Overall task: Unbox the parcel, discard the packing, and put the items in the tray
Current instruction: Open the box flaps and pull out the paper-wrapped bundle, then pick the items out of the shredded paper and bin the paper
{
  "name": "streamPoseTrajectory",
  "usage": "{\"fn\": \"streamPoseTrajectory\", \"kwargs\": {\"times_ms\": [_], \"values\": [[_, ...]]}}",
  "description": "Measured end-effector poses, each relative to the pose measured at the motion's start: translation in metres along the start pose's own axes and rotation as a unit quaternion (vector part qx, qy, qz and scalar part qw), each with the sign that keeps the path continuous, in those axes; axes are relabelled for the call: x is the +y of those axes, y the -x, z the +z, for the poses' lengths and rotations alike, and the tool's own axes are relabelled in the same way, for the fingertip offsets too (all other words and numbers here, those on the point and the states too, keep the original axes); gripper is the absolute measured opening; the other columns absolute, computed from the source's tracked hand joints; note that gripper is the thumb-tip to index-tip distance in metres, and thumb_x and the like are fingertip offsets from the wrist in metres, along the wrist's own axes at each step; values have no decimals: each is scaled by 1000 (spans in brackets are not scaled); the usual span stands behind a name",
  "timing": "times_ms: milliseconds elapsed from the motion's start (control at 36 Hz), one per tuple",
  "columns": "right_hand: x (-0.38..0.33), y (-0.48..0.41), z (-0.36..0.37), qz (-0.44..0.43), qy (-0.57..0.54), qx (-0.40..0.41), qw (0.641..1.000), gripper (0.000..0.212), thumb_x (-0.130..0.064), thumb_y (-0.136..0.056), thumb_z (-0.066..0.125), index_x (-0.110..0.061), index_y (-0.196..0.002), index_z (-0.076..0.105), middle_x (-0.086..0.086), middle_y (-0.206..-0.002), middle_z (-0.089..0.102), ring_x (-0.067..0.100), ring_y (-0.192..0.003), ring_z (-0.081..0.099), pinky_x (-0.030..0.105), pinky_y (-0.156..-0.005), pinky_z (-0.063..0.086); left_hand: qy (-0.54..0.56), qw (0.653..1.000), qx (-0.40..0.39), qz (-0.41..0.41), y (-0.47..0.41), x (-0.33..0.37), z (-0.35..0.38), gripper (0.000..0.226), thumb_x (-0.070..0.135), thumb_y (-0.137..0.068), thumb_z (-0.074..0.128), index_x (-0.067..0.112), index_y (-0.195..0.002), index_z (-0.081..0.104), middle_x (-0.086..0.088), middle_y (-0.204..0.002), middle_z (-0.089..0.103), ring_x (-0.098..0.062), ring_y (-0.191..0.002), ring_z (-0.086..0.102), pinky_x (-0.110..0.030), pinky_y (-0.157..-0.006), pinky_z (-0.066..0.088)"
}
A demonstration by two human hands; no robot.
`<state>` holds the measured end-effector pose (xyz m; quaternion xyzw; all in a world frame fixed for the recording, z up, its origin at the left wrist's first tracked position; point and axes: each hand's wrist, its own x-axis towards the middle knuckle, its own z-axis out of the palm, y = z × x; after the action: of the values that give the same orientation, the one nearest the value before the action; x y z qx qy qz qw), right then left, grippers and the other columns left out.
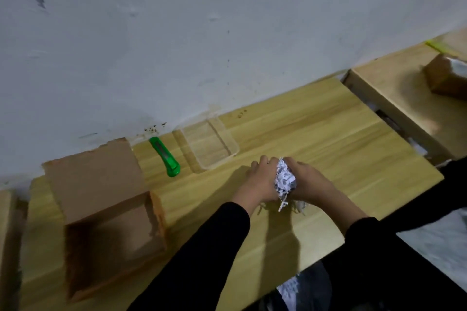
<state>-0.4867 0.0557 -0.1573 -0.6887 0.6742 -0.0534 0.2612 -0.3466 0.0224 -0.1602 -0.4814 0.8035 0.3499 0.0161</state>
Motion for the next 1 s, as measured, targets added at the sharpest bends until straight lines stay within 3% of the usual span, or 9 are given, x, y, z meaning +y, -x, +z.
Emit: {"fn": "streamPoseTrajectory", "kwargs": {"times_ms": [250, 361, 472, 528, 639, 722, 778, 861, 1000], "values": [[31, -17, 17, 4, -77, 4, 997, 81, -27, -64, 78, -15, -135, 42, 17, -120, 59, 35, -112, 52, 35, -91, 44, 50, 998, -32, 10, -19, -25, 4, 89, 42, -72, 76, 24, -145, 29, -5, -131, 41, -26, -122, 41, -37, -100, 37], [32, -16, 20, -8, -113, 5, 994, 81, -11, -67, 74, -20, -138, 38, 15, -126, 53, 30, -117, 49, 27, -91, 39, 104, 994, -20, -5, -8, -39, -6, 74, 44, -78, 70, 25, -142, 37, -1, -135, 44, -19, -123, 45, -33, -102, 38], [30, -8, 21, -38, -141, -6, 989, 74, 2, -69, 65, -24, -136, 45, 6, -126, 48, 21, -102, 55, 4, -73, 38, 103, 994, 13, -36, 11, -51, -6, 52, 30, -91, 56, 27, -140, 40, 3, -143, 40, -20, -129, 44, -26, -94, 37], [33, -6, 19, -37, -153, -9, 987, 70, 3, -71, 66, -24, -133, 49, 5, -126, 49, 24, -91, 59, 4, -65, 42, 102, 993, 34, -52, 20, -54, -5, 49, 27, -93, 53, 24, -141, 40, 1, -148, 37, -18, -128, 43, -22, -88, 33], [41, 0, 14, -19, -181, 10, 983, 60, -14, -72, 77, -17, -128, 55, 9, -128, 56, 15, -105, 56, 11, -76, 44, 129, 982, 117, -72, 33, -55, -6, 36, 29, -97, 46, 14, -129, 54, -8, -123, 60, -13, -86, 52, -22, -67, 33], [46, 5, 11, -1, -216, 37, 976, 52, -6, -76, 73, -13, -125, 57, 9, -129, 58, 13, -107, 55, 8, -75, 43, 181, 957, 193, -121, 35, -56, -6, 28, 22, -96, 48, 13, -119, 62, -7, -88, 65, -12, -59, 48, -25, -53, 33], [48, 9, 9, 9, -251, 69, 966, 46, -1, -78, 69, -11, -122, 59, 11, -124, 59, 15, -104, 56, 1, -71, 42, 175, 948, 233, -125, 35, -54, -4, 30, 16, -92, 52, 13, -121, 60, -3, -103, 63, -14, -83, 59, -22, -68, 41], [47, 11, 9, -13, -234, 103, 967, 48, -7, -79, 70, -13, -124, 57, 6, -123, 57, 19, -109, 55, -4, -74, 36, 112, 954, 274, -52, 37, -38, 1, 39, 14, -91, 53, 12, -130, 52, -1, -132, 51, -17, -125, 45, -21, -98, 33], [42, 4, 17, -57, -184, 74, 978, 43, -9, -81, 68, -14, -123, 59, 6, -123, 59, 13, -102, 56, 0, -76, 40, 51, 986, 120, 99, 28, -18, 21, 38, 25, -98, 43, 27, -136, 49, 1, -145, 41, -15, -136, 32, -37, -113, 27]]}}
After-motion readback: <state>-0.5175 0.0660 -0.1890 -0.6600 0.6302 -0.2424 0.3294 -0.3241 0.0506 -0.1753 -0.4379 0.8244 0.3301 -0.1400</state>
